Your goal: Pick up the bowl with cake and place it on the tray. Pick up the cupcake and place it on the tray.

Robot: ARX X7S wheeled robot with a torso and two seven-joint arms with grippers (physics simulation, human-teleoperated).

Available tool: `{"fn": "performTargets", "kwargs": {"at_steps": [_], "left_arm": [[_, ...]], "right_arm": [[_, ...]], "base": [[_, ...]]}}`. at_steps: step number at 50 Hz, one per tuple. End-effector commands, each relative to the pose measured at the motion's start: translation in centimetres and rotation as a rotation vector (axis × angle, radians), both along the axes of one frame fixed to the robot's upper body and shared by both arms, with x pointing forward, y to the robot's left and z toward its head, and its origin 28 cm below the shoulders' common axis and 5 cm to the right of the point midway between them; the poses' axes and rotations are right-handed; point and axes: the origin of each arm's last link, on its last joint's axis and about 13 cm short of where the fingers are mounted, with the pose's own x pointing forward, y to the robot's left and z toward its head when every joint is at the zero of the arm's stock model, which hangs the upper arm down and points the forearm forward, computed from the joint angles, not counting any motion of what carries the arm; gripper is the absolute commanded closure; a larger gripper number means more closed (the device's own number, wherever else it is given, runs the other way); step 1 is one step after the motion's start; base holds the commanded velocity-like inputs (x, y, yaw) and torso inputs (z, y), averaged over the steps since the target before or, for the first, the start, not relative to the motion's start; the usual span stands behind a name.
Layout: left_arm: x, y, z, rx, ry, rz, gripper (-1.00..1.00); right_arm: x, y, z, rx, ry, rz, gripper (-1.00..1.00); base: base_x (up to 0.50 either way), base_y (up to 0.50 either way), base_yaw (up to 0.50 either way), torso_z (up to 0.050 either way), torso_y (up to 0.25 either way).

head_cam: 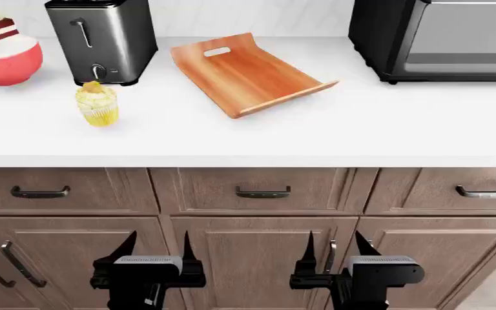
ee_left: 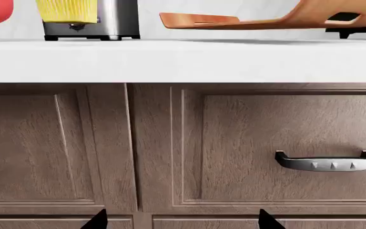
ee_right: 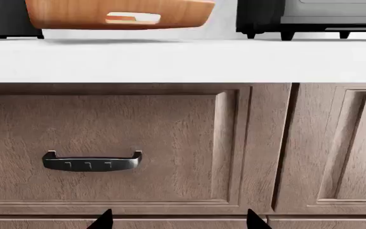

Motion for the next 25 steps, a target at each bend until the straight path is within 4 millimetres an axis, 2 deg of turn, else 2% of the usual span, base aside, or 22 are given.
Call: {"fn": "performTargets", "kwargs": {"at_steps": [1,12,25], "left_arm": [[-0.05,0.0,-0.01,0.0,0.001,-0.002,-1.0],[-0.07,-0.06,-0.06,0.033,-0.003,-0.01,-1.0],[0.02,-0.03,-0.19,0.028,0.0,-0.008,-1.0]], "right_arm": [[-0.02,0.06,-0.01,-0.001,0.0,-0.001,-1.0],[-0.04,0.06,0.55,0.039,-0.029,-0.013,-1.0],[0.0,0.0,0.35,0.048,-0.025,-0.008,-1.0]], "base": [[0.0,0.0,0.0,0.0,0.0],[0.0,0.0,0.0,0.0,0.0],[0.0,0.5,0.0,0.0,0.0]]}}
